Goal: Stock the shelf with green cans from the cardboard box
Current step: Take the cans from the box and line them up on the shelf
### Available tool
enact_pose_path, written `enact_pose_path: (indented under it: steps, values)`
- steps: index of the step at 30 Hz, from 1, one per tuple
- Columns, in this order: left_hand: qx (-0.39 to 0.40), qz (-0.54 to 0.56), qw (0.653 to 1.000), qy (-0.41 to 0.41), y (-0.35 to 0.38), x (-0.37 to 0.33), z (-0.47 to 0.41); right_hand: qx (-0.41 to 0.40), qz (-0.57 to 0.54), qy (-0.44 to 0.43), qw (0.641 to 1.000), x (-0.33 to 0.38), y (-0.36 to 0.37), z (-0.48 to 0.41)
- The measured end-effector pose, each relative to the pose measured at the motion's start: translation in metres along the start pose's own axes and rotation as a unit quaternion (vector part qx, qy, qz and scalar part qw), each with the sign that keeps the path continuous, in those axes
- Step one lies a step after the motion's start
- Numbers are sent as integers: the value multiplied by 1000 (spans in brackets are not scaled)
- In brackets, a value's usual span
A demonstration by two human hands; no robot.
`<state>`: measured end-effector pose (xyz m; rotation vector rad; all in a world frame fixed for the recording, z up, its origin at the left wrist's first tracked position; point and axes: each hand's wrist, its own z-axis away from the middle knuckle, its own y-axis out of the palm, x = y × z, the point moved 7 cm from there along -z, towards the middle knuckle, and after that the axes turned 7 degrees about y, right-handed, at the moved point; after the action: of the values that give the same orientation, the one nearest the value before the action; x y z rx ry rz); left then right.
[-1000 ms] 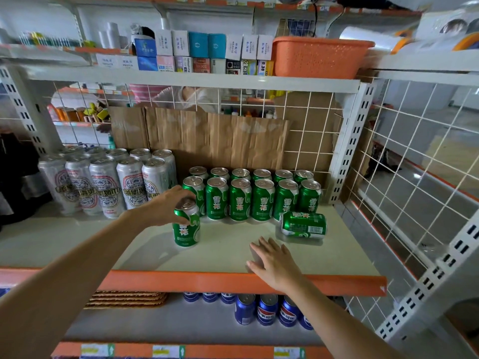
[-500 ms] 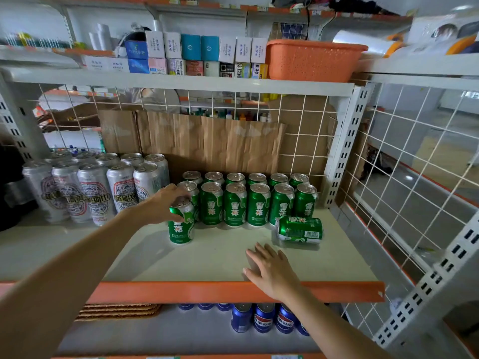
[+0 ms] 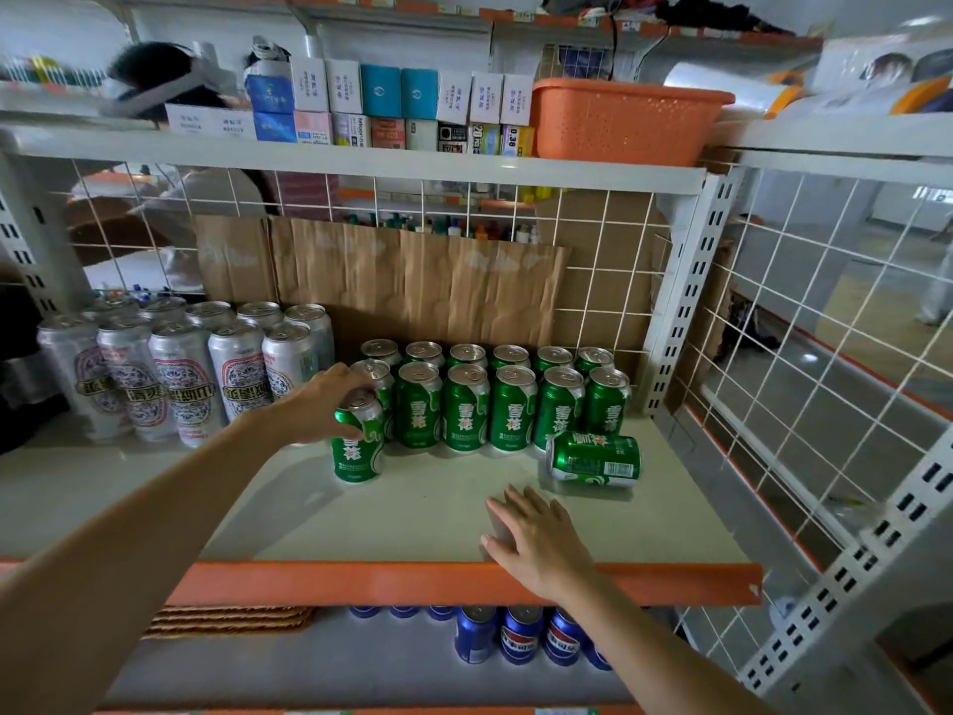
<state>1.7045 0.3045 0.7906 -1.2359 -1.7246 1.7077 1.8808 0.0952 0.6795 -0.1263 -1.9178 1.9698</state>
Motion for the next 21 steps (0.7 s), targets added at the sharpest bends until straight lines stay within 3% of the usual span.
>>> enact_pose_path:
  steps: [3,7,14,21]
  values:
    - [-32,-50,998,-5,-1,-4,6,3,3,1,1000,-1,1,-1]
    - [-131,-98,984,71,-1,-31,23,3,16,0,1000,-1,2,-2]
    - [-75,-60,990,107,59,-71,47,13,23,-3,1000,-2,3,-2]
    - [18,-9,999,28,114,-75,57,6,7,-4,1000,-1,-1,0]
